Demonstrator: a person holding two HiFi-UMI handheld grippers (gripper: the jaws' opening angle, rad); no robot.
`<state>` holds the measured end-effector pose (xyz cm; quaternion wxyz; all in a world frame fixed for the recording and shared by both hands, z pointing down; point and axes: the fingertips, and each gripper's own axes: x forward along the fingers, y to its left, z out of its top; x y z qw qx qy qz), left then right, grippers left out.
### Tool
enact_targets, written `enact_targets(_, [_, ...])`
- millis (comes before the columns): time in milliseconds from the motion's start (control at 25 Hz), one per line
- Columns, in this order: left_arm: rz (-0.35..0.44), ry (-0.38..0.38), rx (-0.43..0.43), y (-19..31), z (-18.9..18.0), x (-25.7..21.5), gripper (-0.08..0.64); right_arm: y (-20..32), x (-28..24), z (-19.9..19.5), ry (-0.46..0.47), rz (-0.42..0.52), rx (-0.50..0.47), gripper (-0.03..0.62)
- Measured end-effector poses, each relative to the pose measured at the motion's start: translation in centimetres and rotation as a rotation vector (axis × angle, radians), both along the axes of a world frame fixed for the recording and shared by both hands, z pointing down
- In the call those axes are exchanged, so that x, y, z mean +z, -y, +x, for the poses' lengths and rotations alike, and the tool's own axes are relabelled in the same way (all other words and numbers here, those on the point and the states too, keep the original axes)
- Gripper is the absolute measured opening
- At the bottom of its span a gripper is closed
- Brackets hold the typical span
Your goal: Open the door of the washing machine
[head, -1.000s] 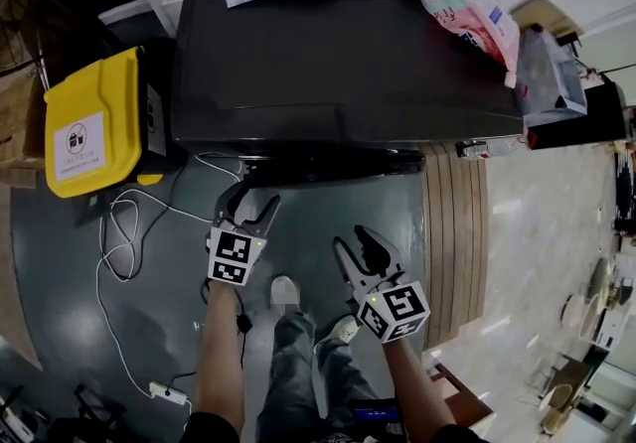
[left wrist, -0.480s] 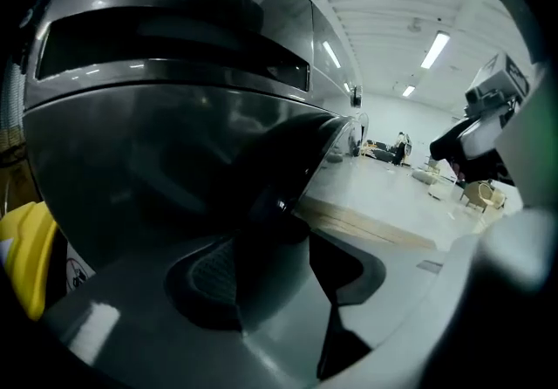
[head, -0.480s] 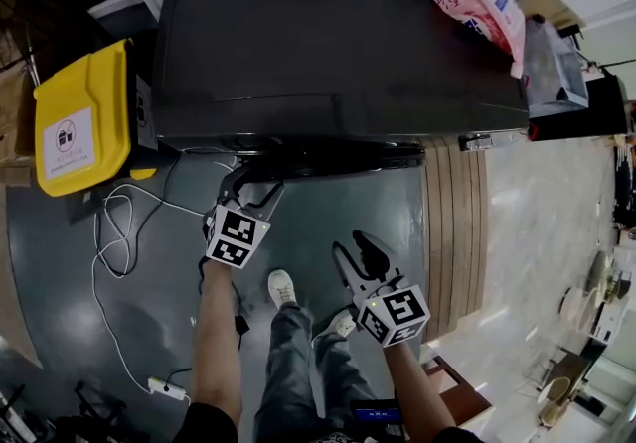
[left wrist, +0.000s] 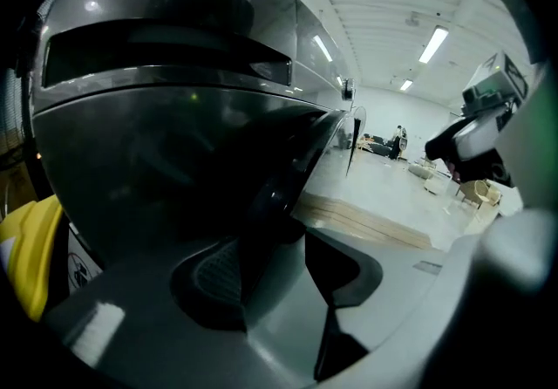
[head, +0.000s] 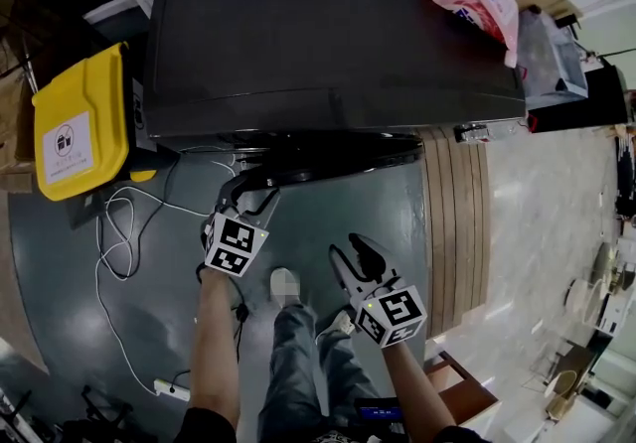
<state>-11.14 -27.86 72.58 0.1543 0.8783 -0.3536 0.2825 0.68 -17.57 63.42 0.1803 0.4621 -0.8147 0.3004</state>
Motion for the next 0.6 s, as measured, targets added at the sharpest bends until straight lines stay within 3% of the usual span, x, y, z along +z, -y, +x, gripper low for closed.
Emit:
enact_targets(360, [-0.049,-0.089,-0.054,-7.3,1.6,0.0,0.181,0.1,0.3,0.5,-0.017,-0.014,0.02,0.171])
enact_targets(600, [-0.099,-0.099,-0.01,-10.8,3.0,-0.1,0.169,0.1,1.2,0.4,-0.013,-0.05,0.085,0.202])
